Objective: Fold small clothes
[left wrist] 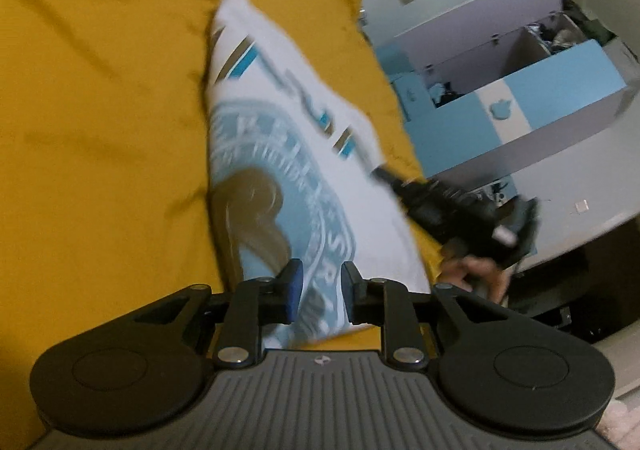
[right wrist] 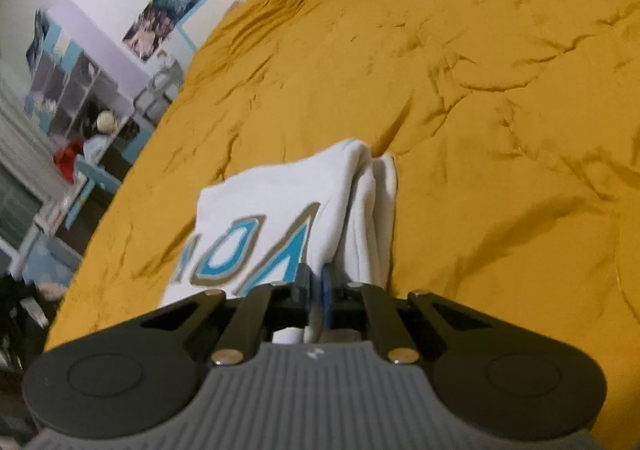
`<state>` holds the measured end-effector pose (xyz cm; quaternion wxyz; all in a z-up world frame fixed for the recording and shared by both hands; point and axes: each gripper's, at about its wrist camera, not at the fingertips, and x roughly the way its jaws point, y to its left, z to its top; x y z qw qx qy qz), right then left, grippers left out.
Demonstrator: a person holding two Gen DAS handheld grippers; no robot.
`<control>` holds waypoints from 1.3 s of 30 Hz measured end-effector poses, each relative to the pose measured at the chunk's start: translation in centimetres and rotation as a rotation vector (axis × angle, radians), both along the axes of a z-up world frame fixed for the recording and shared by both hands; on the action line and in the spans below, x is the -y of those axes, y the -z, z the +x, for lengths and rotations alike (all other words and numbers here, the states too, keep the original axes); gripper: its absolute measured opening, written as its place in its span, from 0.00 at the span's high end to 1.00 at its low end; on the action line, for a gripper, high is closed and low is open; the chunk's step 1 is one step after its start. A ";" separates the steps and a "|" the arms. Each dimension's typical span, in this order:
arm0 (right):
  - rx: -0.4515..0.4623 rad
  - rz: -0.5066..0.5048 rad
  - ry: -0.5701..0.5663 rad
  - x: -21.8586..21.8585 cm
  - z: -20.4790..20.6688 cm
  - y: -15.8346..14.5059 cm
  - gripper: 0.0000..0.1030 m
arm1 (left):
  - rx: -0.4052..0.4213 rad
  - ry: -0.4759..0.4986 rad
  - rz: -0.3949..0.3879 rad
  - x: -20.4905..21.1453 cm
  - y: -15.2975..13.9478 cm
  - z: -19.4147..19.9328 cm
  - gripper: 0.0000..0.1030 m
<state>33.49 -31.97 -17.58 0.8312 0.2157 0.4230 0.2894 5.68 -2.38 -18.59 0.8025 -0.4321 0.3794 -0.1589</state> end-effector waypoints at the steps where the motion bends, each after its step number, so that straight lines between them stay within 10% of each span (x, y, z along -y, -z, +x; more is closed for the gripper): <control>1: 0.013 0.005 0.010 0.1 -0.2 -0.5 1.00 | -0.017 -0.005 0.004 0.2 0.5 -0.5 0.75; 8: -0.035 -0.065 0.003 0.0 -0.2 2.1 1.00 | -0.082 -0.057 -0.060 -1.3 2.6 -0.9 0.93; 13: 0.085 -0.092 0.007 1.5 -3.0 -1.6 0.85 | -0.020 -0.033 -0.009 -1.2 -0.6 -1.3 0.63; 17: 0.257 -0.132 -0.129 1.6 -8.6 -5.7 0.82 | 0.051 -0.065 0.034 -1.0 -2.9 -2.5 0.60; 27: 0.200 -0.341 -0.163 1.0 -12.3 -2.3 0.81 | 0.002 -0.063 0.091 -0.2 0.3 -2.4 0.54; 39: 0.254 -0.409 -0.183 -0.3 -13.1 -2.5 0.63 | 0.045 -0.148 0.079 -3.8 -3.2 -3.0 0.39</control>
